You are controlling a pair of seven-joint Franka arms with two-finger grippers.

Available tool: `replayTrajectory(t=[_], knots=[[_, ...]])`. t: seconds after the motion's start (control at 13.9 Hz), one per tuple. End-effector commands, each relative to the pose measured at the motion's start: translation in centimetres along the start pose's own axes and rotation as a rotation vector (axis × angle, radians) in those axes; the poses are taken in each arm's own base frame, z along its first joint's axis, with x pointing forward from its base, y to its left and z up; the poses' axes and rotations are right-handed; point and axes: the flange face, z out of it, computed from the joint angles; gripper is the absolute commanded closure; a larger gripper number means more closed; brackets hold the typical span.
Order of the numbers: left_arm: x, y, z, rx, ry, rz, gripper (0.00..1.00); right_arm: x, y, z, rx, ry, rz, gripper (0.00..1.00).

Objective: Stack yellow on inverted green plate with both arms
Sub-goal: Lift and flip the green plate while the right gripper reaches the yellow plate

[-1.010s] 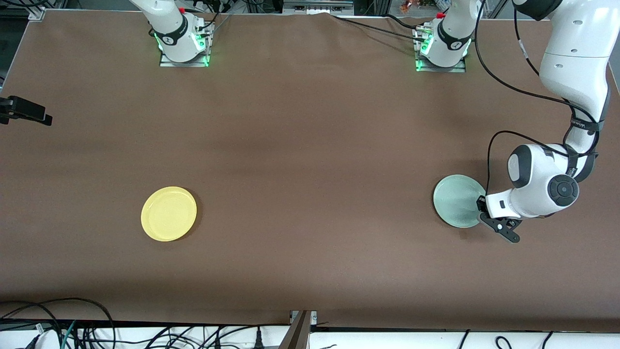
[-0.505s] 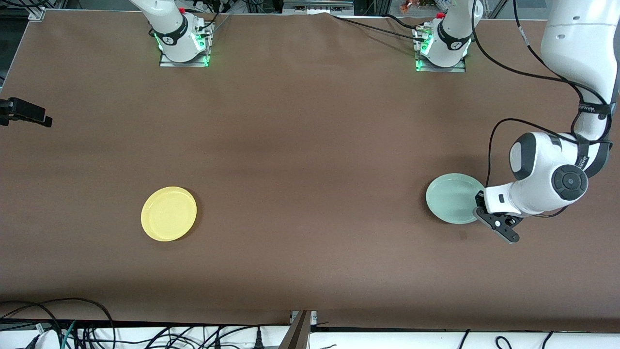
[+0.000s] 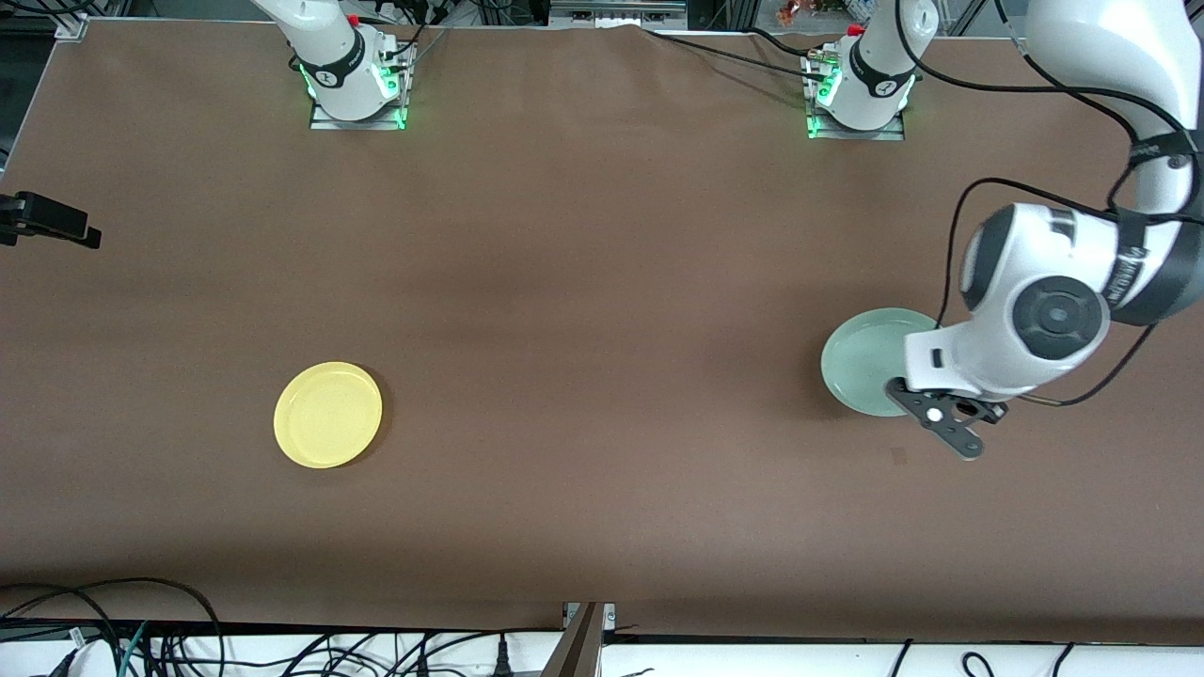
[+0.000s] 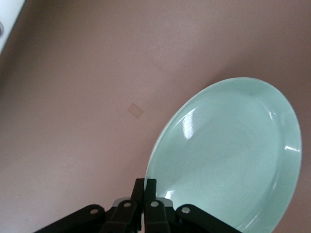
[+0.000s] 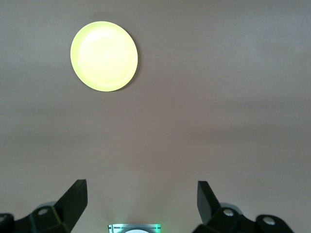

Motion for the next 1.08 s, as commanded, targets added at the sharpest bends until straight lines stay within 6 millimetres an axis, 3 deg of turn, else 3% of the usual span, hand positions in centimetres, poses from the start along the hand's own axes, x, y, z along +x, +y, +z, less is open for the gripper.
replayTrajectory(t=[0.0, 0.14, 0.29, 0.43, 0.5, 0.65, 0.72, 0.87, 0.94, 1.01], knots=[[3.0, 4.9, -1.8, 0.107, -0.091, -0.029, 1.0, 0.6, 0.0, -0.2, 0.016, 0.018, 0.013, 0.0], [5.3, 9.1, -3.0, 0.189, -0.107, -0.029, 1.0, 0.7, 0.1, -0.1, 0.014, 0.016, 0.012, 0.0], [7.8, 15.1, -4.1, 0.329, -0.144, 0.015, 1.0, 0.7, 0.1, -0.2, 0.014, 0.018, 0.01, 0.0], [10.3, 21.8, -3.6, 0.485, -0.186, 0.031, 1.0, 0.7, 0.0, 0.0, 0.015, 0.016, 0.002, 0.0], [11.0, 24.0, -3.3, 0.532, -0.192, 0.008, 1.0, 1.2, 0.1, 0.8, 0.017, 0.006, 0.002, 0.0], [12.0, 28.0, -1.9, 0.639, -0.223, -0.02, 1.0, 3.9, -0.3, 4.8, 0.009, -0.039, 0.011, 0.0], [12.5, 29.7, -2.1, 0.739, -0.219, -0.027, 1.0, 4.9, 0.4, 5.8, 0.008, -0.018, 0.022, 0.0], [13.5, 32.0, -1.6, 0.824, -0.211, -0.083, 1.0, 6.0, 0.6, 7.7, -0.005, -0.039, 0.016, 0.0], [14.0, 32.8, -1.4, 0.844, -0.185, -0.141, 1.0, 6.7, 0.4, 9.3, -0.011, -0.059, 0.016, 0.0], [14.3, 33.6, -1.6, 0.871, -0.151, -0.181, 1.0, 8.3, 0.4, 12.1, -0.009, -0.073, 0.018, 0.0]])
